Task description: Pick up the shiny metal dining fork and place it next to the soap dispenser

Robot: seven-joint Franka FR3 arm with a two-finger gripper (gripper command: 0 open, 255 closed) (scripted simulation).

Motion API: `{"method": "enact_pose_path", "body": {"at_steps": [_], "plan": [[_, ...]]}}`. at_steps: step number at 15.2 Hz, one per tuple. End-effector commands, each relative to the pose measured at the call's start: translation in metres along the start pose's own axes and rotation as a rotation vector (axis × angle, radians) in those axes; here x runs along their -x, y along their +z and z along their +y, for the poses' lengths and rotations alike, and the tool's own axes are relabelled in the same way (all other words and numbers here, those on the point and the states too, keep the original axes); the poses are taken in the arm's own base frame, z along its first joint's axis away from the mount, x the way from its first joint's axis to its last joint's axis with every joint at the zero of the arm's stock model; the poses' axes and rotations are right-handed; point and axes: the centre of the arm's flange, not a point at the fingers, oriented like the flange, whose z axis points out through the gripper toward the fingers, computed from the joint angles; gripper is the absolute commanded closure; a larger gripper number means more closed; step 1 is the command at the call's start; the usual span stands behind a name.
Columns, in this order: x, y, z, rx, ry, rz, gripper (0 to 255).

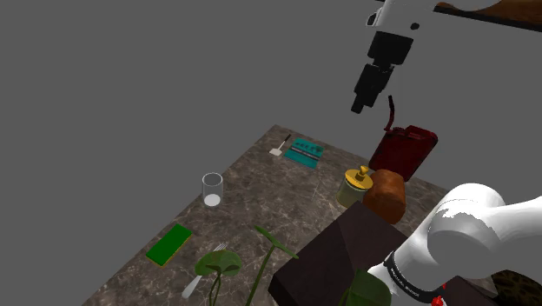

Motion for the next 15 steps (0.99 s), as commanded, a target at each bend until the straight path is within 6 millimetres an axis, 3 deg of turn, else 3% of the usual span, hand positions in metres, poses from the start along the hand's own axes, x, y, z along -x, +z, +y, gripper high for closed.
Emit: {"method": "enact_pose_path", "body": {"at_steps": [1, 15], "plan": [[0.000, 0.000, 0.000, 0.000, 0.000, 0.000, 0], [-0.013, 0.152, -0.102, -0.014, 0.358, -0.016, 0]]}}
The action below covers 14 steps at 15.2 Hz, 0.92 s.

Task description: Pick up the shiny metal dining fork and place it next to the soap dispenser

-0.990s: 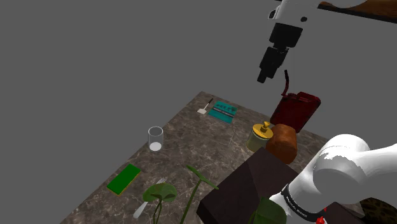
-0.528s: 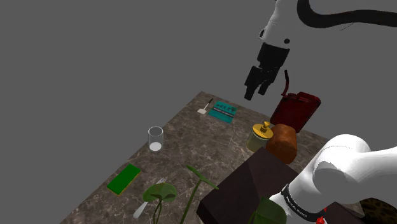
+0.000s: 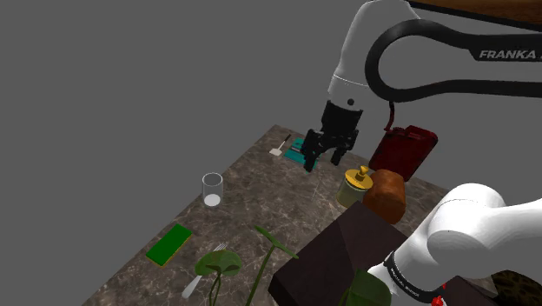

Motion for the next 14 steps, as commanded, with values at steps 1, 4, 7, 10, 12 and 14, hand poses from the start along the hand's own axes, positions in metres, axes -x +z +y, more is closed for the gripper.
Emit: {"method": "enact_pose_path", "body": {"at_steps": [1, 4, 7, 10, 12, 14], "plan": [[0.001, 0.021, -0.012, -0.003, 0.056, -0.001, 0], [0.000, 0.054, -0.034, -0.006, 0.132, -0.005, 0], [-0.003, 0.086, -0.056, -0.009, 0.209, -0.008, 0], [-0.007, 0.119, -0.078, -0.012, 0.286, -0.012, 0], [-0.011, 0.141, -0.092, -0.014, 0.337, -0.014, 0], [-0.015, 0.162, -0.106, -0.016, 0.388, -0.016, 0]]}}
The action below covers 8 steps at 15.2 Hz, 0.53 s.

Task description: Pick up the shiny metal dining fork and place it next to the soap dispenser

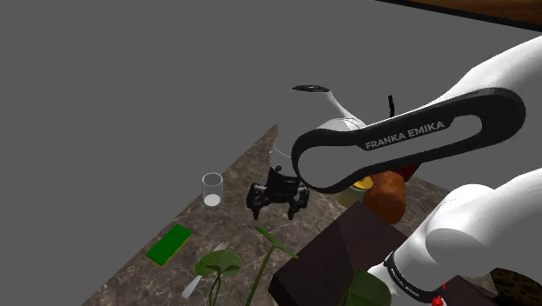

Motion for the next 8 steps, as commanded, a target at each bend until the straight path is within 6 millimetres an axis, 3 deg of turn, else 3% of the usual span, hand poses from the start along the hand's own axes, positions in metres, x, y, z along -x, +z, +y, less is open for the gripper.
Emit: {"method": "enact_pose_path", "body": {"at_steps": [1, 8], "plan": [[-0.002, 0.021, -0.014, -0.005, 0.055, -0.003, 0], [-0.006, 0.097, -0.066, -0.012, 0.234, -0.011, 0]]}}
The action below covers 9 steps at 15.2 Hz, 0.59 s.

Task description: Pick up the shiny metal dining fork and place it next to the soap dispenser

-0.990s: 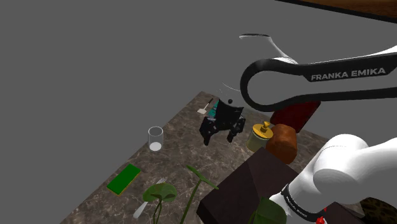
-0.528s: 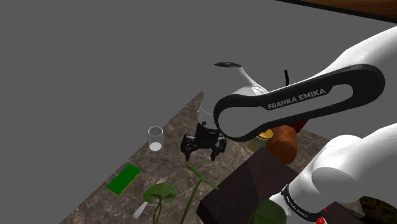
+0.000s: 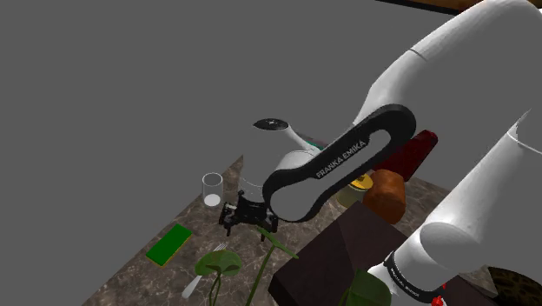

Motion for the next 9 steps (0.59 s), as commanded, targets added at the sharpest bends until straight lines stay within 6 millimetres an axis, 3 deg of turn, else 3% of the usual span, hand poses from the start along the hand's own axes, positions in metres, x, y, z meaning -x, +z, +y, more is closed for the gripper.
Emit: {"method": "enact_pose_path", "body": {"at_steps": [1, 9], "plan": [[0.003, 0.026, -0.015, -0.006, 0.055, -0.003, 0], [-0.004, 0.113, -0.073, -0.014, 0.259, -0.013, 0]]}}
